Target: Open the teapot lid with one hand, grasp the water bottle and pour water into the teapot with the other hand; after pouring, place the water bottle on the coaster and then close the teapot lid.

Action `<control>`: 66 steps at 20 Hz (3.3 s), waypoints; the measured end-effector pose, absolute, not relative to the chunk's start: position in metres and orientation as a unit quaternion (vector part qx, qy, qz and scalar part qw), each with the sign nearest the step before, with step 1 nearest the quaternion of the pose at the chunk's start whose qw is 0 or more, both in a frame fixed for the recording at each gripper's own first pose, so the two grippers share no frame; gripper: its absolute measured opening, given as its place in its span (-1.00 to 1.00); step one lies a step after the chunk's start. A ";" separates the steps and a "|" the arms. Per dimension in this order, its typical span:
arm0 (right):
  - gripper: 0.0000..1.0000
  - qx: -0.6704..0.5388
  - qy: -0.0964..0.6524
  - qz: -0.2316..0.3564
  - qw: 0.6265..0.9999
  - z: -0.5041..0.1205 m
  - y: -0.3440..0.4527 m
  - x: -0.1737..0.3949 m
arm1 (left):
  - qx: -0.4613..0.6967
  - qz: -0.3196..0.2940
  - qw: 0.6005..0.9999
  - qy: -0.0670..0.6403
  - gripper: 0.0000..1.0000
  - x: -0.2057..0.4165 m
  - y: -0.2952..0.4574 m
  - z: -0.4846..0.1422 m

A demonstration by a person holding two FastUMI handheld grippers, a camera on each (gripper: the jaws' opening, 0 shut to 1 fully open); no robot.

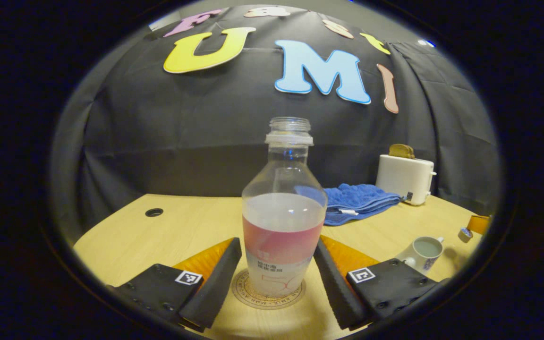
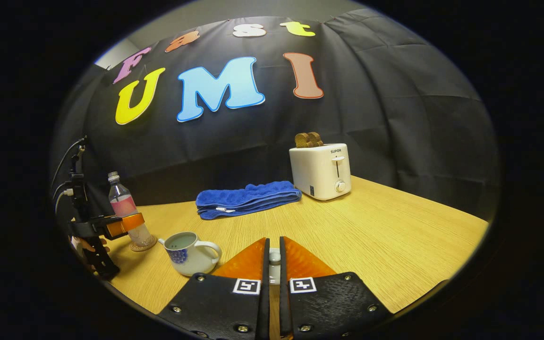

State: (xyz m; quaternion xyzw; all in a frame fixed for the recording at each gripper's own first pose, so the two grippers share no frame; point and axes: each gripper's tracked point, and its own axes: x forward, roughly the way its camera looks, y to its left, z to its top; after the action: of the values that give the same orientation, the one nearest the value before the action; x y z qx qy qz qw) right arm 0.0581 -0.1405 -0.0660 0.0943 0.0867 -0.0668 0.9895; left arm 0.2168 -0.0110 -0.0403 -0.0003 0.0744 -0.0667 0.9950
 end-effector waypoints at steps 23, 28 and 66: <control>-0.84 0.039 0.067 0.014 0.997 -0.022 -0.052 0.095 | -0.047 -0.069 0.994 0.071 1.00 0.106 0.031 -0.027; -0.84 0.032 0.077 0.041 0.996 -0.025 -0.020 0.112 | -0.039 -0.052 0.996 0.061 0.99 0.094 0.053 -0.025; -0.46 0.040 0.032 0.034 0.998 -0.023 -0.001 0.008 | -0.003 -0.020 1.000 -0.010 0.99 -0.005 0.013 -0.003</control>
State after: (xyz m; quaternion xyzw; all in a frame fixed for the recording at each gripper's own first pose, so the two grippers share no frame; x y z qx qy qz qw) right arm 0.0082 -0.0009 -0.0232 0.0398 0.0322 0.0337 0.9981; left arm -0.0048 0.0134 -0.0032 -0.0030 -0.0099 -0.0204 0.9997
